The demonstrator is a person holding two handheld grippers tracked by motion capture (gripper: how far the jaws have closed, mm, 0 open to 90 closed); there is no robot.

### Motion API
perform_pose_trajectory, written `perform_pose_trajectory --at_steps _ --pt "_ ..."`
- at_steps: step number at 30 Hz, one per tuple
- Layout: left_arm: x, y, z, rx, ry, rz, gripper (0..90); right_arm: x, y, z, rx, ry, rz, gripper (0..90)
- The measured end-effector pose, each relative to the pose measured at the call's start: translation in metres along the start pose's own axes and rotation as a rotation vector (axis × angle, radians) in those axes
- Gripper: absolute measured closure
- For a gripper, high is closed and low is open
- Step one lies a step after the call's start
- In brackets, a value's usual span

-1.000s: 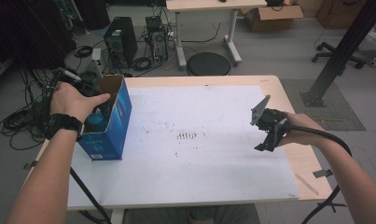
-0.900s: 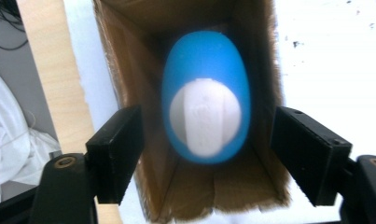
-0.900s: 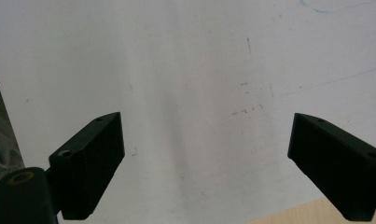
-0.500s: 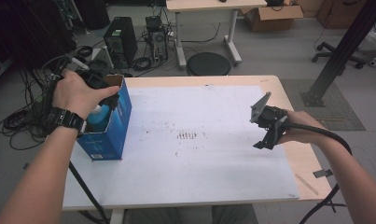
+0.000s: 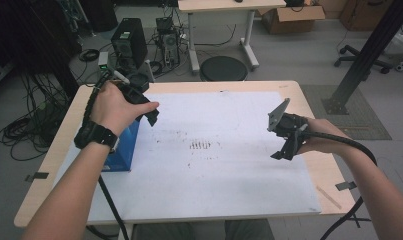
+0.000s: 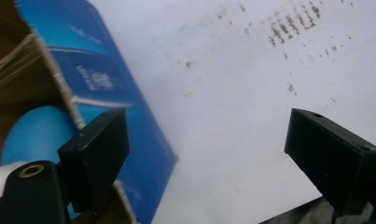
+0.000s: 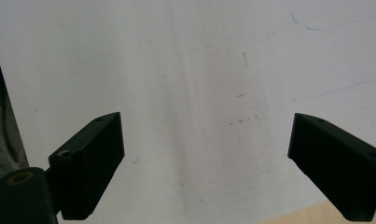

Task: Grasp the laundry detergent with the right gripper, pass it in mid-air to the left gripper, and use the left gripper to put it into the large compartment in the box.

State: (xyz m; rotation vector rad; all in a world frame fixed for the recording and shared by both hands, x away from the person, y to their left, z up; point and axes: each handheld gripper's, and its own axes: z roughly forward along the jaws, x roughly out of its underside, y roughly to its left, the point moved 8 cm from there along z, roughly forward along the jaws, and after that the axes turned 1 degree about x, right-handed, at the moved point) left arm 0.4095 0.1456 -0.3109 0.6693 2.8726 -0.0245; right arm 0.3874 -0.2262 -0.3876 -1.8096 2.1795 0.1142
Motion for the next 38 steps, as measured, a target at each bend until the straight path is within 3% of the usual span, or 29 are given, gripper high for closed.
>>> perform_pose_trajectory --at_steps 9,15,28,38 --pt "-0.002 -0.028 0.024 0.063 0.020 0.075 7.4 -0.006 0.002 0.000 -0.019 -0.012 -0.002 9.4" --pt "-0.002 -0.039 0.035 0.087 0.027 0.106 6.5 -0.005 0.001 0.000 -0.022 -0.013 0.001 8.9" --pt "-0.005 -0.050 0.042 0.112 0.031 0.160 5.3 -0.003 0.000 0.000 -0.014 -0.011 0.006 8.7" --pt "-0.004 -0.052 0.042 0.115 0.037 0.173 5.2 -0.002 0.001 0.000 -0.020 -0.011 0.008 8.6"
